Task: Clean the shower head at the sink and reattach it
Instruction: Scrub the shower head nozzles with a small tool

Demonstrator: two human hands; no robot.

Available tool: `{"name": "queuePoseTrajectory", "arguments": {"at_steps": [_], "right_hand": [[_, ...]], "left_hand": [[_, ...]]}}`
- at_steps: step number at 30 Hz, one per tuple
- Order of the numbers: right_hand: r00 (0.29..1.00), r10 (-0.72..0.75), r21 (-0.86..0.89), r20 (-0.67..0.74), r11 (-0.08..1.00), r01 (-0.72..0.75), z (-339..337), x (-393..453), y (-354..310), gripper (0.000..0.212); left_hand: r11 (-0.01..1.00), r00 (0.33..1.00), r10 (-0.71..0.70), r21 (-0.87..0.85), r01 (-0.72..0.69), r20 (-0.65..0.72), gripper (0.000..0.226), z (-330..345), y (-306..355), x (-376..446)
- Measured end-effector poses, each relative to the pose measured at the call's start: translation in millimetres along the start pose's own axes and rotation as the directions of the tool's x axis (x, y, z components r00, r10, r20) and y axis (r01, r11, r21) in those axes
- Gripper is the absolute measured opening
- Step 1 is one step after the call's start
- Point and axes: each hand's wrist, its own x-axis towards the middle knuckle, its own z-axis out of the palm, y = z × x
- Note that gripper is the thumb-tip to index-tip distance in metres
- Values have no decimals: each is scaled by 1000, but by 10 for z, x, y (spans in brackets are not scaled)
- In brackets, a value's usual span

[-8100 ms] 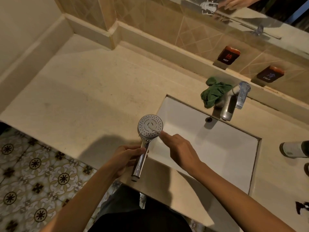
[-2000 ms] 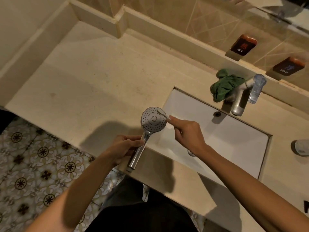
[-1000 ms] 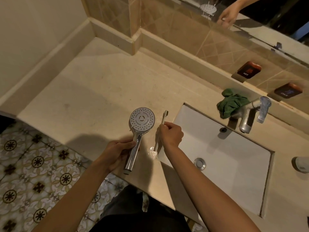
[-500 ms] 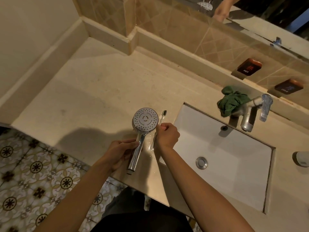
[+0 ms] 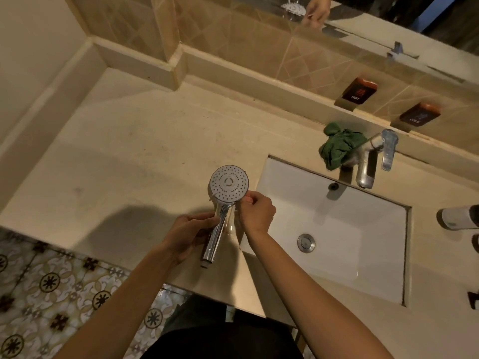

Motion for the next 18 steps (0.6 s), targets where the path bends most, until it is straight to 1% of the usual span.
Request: {"name": "queuePoseTrajectory", "arguments": {"at_steps": [3,5,7,9,10,11,12,14,16,18], "right_hand": [[998,34,98,53,994,-40,-164,-78,54,29],[985,50,175,168,981,-80,-283,-129,122,33],[950,56,311,308,938,-155,-415,-181,190,35],[917,73,447,393,856,-259,-562,-225,252,23],[907,91,489,412,818,-304,-634,-241,279,15],[901,105,500,422,801,-328,-697,-241,319,16],[892,112,491,437,802,-341,-760,-239,354,19],[878,106,461,466,819,-343,-891,-239,428,14],[881,119,467,458,811,-352,-1019,-225,514,10],[892,142,495,429,789,-363,-1152,-188,611,14]], "left_hand": [[999,999,28,43,-29,33,19,95,0,29],[997,998,37,71,-41,58,20,177,6,48],[994,996,47,90,-54,81,22,274,4,74],[992,995,49,113,-58,83,24,388,-11,87],[989,995,49,134,-59,81,25,449,-25,89],[986,995,48,156,-61,90,24,510,-43,86],[982,993,44,178,-63,106,23,575,-64,82],[975,989,29,215,-61,145,21,716,-108,62],[969,984,4,244,-47,176,20,864,-150,62],[963,978,-39,268,-18,205,20,1018,-185,83]]}}
